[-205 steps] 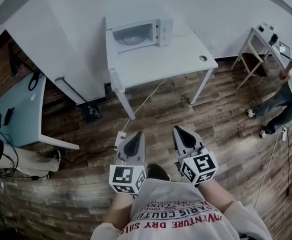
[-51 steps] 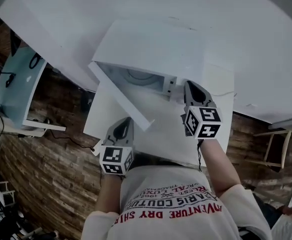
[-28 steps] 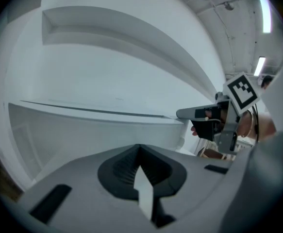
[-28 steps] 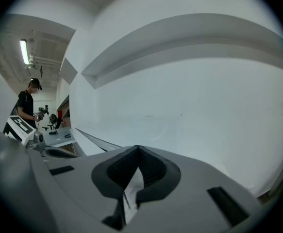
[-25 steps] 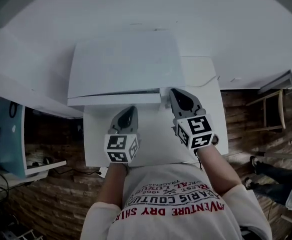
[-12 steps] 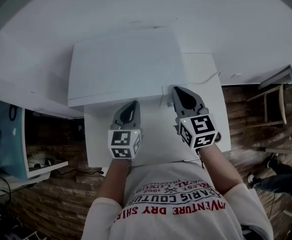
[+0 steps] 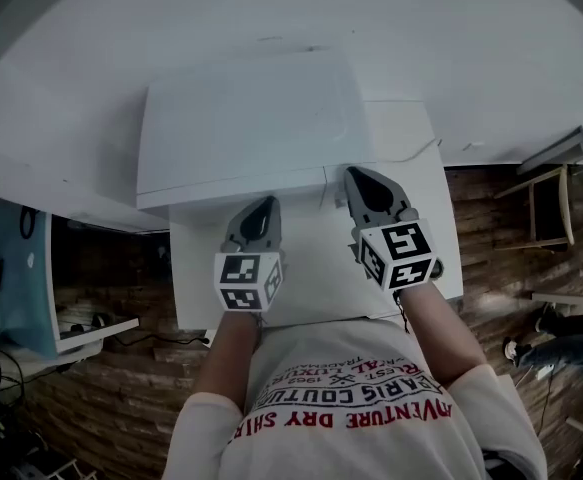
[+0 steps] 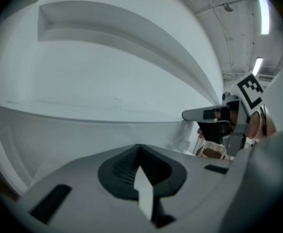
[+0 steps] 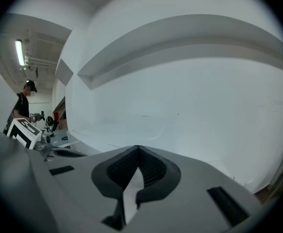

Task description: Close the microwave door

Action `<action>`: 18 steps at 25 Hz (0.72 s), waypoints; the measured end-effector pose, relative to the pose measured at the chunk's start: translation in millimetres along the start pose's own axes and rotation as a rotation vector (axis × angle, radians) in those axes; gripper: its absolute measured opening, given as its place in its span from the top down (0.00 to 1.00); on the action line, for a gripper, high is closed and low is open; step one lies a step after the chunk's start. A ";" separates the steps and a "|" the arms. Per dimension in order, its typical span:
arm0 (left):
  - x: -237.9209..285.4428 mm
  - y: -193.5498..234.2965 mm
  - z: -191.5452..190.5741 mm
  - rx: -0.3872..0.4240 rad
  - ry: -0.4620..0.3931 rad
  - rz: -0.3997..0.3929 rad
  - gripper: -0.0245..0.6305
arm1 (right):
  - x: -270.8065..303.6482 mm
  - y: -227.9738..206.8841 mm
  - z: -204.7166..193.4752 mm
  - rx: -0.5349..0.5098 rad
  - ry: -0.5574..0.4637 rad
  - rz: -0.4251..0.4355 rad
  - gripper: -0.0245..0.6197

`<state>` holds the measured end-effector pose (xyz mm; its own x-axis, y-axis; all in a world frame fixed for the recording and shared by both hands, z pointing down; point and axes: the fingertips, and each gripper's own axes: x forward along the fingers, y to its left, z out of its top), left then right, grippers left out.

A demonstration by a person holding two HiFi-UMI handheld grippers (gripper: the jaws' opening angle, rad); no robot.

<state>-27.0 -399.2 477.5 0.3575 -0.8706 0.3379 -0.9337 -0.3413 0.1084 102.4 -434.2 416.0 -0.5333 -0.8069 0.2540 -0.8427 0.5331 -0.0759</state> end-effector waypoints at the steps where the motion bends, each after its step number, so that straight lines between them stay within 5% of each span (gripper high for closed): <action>1: -1.3 -0.4 3.0 -0.008 -0.007 -0.003 0.96 | 0.0 -0.4 0.1 0.015 0.003 0.006 0.95; 11: -48.7 -29.5 59.7 0.004 -0.188 -0.014 0.96 | -33.5 24.3 15.8 -0.039 -0.149 -0.013 0.95; 18: -77.9 -59.7 80.4 0.053 -0.257 -0.035 0.96 | -62.0 41.1 4.3 -0.002 -0.161 0.007 0.95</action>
<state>2.6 -339.5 369.5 0.3899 -0.9169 0.0856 -0.9205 -0.3854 0.0645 100.5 -363.4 393.0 -0.5441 -0.8335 0.0955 -0.8389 0.5390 -0.0752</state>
